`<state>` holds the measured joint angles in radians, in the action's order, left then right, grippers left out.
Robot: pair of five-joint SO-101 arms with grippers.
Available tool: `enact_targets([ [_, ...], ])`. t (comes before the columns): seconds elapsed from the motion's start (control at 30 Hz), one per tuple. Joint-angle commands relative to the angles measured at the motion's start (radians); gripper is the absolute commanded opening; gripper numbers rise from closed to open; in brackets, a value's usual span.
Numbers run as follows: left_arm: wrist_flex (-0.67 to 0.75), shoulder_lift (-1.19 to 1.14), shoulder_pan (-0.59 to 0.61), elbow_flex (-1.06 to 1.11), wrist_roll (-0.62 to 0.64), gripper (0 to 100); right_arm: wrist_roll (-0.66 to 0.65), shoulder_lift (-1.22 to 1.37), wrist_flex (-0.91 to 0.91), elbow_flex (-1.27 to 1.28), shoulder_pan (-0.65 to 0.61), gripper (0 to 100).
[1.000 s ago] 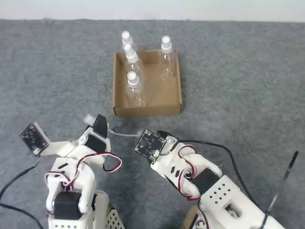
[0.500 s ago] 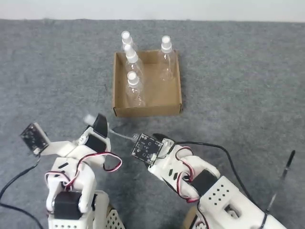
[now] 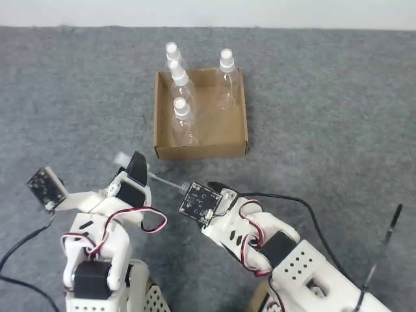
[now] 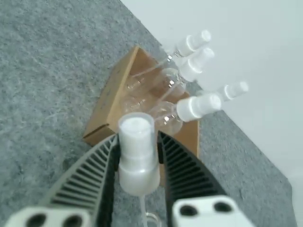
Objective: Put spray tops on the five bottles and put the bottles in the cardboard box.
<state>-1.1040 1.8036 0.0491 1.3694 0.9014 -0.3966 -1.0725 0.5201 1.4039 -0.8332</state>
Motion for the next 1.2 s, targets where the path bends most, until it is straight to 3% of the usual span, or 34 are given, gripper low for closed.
enact_targets([
  [0.0,0.040,0.018,-0.064,0.012,-0.011,1,0.012,-0.038,-0.047,-0.020,-0.008,4.0],
  [0.33,0.040,0.018,-0.084,0.022,-0.012,1,0.014,-0.038,-0.048,-0.021,-0.031,4.0],
  [0.5,0.117,0.017,-0.086,0.073,-0.012,1,0.014,-0.038,-0.048,-0.020,-0.079,3.9],
  [1.17,0.118,0.017,-0.127,0.094,-0.071,1,0.014,-0.038,-0.096,-0.018,-0.071,3.8],
])
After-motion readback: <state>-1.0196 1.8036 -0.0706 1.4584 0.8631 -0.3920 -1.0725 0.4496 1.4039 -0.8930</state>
